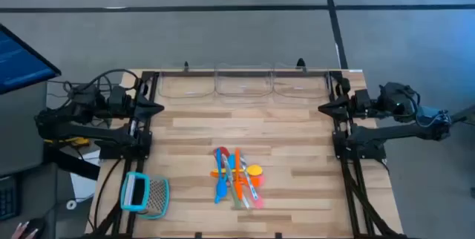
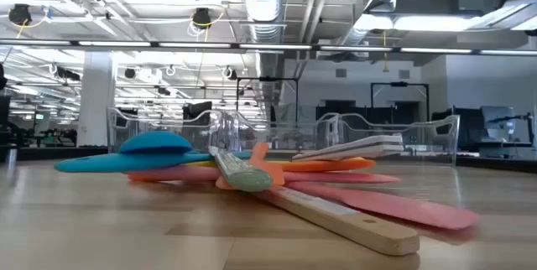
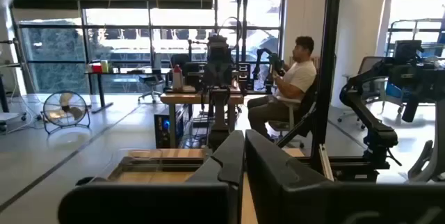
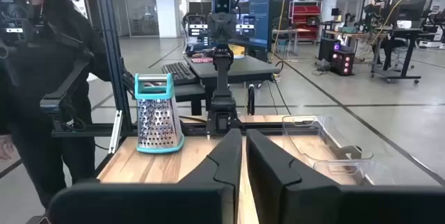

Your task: Pick & Place Kitchen Items

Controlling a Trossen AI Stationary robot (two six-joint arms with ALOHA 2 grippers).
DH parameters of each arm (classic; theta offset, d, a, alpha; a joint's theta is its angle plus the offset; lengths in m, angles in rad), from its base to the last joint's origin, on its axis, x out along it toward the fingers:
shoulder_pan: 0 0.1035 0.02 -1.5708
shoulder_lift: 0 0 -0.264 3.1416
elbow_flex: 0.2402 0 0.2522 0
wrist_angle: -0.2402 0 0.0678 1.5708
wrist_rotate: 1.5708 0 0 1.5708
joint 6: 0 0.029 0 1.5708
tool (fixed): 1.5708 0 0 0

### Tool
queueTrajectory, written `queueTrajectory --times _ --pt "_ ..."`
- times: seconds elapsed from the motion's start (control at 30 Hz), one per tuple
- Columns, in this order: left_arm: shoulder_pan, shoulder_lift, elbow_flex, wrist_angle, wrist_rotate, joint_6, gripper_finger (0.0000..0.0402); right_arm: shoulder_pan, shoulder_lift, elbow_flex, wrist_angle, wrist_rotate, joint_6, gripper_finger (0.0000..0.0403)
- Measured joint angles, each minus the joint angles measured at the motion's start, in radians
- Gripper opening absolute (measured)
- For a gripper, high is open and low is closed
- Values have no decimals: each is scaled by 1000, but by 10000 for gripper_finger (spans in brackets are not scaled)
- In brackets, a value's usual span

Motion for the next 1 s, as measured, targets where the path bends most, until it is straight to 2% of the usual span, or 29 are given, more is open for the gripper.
queueTrajectory --times 1.0 --pt "0 0 0 17 0 0 8 0 0 0 0 0 0 20"
